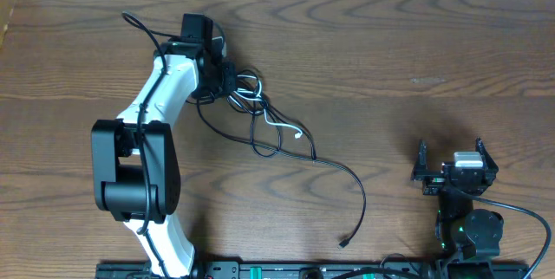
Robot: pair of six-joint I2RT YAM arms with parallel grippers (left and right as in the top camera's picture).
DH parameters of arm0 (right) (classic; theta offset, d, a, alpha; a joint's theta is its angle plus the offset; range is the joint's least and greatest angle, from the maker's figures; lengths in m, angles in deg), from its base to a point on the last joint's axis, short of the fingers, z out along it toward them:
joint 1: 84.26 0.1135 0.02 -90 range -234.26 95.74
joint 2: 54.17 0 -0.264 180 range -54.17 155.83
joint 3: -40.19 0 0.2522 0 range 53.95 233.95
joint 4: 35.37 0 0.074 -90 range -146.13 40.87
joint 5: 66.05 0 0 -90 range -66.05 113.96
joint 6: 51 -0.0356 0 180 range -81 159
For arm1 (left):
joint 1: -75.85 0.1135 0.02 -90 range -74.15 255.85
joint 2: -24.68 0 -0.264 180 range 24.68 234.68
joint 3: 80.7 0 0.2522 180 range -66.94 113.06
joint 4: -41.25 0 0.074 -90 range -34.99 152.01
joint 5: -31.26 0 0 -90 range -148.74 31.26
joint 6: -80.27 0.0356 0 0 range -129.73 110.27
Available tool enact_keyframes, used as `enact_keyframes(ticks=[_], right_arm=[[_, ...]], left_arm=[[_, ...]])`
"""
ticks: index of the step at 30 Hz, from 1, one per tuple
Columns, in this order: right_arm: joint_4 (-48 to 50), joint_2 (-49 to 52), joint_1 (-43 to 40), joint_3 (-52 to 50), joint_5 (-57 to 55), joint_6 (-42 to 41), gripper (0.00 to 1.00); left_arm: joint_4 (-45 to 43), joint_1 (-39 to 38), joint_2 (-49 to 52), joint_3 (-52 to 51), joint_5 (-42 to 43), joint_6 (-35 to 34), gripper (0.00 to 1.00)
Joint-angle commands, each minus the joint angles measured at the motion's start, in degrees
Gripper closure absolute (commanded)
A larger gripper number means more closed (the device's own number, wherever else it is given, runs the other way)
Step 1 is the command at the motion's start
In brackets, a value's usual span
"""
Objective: Untangle cables
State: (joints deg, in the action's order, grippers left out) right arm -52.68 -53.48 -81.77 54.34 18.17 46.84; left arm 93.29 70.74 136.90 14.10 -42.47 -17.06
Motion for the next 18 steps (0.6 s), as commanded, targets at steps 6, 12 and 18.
enact_keyframes(ticks=[6, 12, 18], right_arm=[[-0.2, -0.3, -0.4, -0.1, 0.2, 0.4, 0.01], [-0.2, -0.3, -0.4, -0.1, 0.2, 0.4, 0.01], [-0.1, -0.3, -0.4, -0.1, 0.2, 0.4, 0.01]], left_arm=[[0.0, 0.0, -1.7, -1.0, 13.4, 18.8, 0.93], [0.1, 0.0, -1.7, -1.0, 13.3, 19.3, 0.92], [1.1, 0.0, -1.7, -1.0, 13.0, 19.3, 0.67]])
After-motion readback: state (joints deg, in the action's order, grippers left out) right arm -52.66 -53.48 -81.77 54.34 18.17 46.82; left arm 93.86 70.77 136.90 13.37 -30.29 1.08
